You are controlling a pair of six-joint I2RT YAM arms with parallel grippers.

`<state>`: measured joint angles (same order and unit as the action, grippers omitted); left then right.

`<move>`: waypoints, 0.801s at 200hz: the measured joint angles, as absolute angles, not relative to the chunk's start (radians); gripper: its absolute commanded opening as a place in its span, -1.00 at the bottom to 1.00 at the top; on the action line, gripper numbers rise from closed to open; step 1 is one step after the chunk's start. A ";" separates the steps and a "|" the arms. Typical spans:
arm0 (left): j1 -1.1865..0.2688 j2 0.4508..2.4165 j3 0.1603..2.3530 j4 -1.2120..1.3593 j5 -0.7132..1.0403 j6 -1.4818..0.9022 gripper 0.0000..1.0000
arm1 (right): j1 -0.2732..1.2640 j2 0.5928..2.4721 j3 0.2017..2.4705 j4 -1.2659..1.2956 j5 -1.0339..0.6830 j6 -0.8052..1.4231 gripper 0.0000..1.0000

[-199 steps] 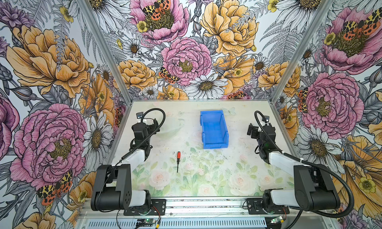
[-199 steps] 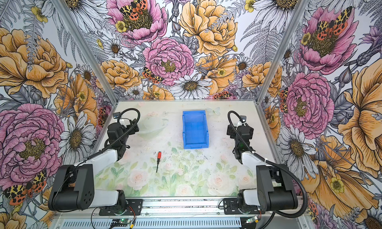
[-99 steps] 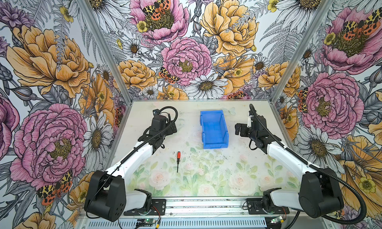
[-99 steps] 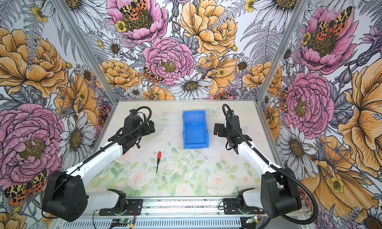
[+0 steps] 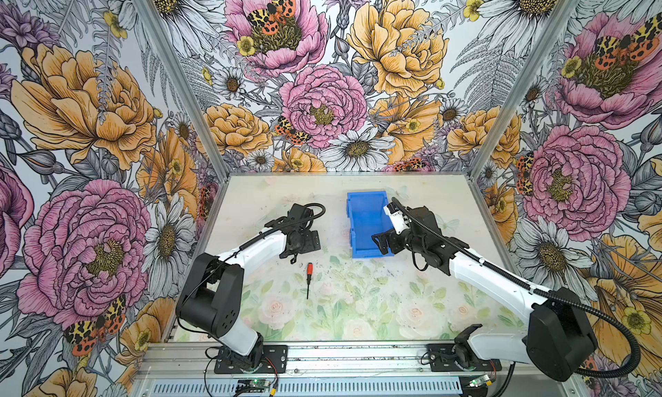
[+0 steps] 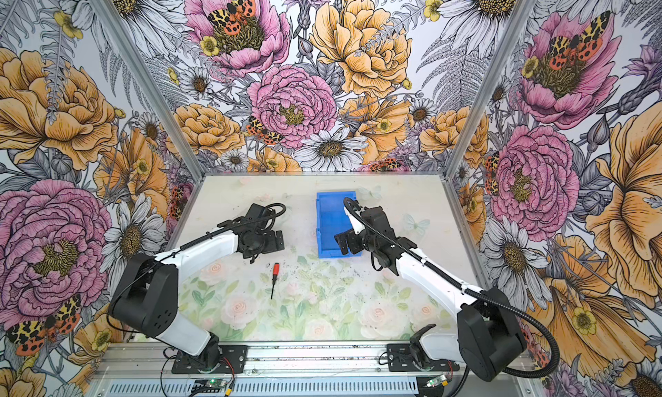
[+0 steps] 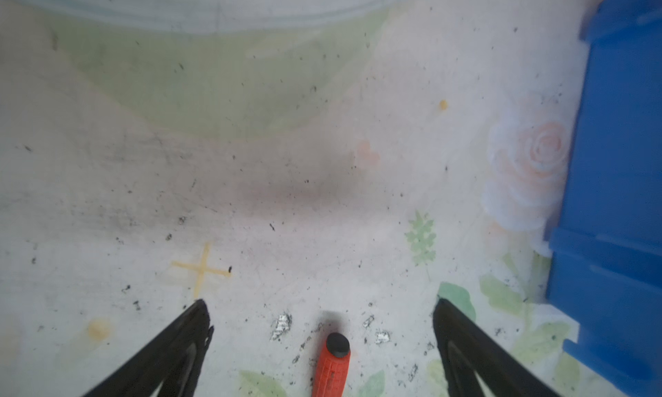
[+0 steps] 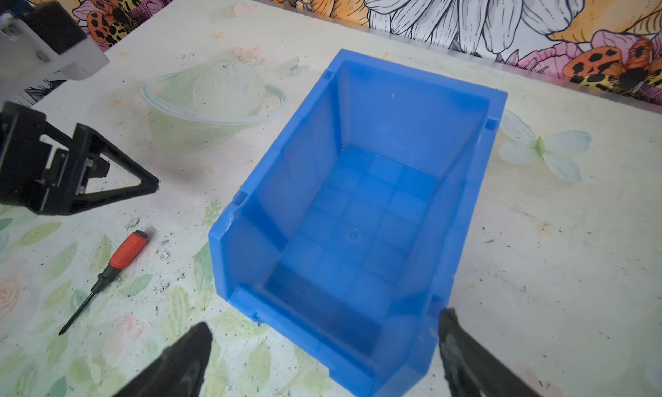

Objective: Put the screwdriver in the bin
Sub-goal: 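Move the left gripper over the red screwdriver while the right arm nears the bin, then lower the left gripper and close it on the red screwdriver handle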

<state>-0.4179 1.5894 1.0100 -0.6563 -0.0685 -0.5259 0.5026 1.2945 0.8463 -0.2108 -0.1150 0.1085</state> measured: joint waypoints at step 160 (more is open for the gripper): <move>-0.561 1.724 1.018 -0.739 -0.090 -0.613 -0.56 | 0.512 1.188 0.834 -0.280 -0.076 0.087 0.99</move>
<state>-0.5610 1.7245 1.0180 -0.7387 -0.0898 -0.6132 0.5121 1.1885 0.8341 -0.2798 -0.0757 0.0872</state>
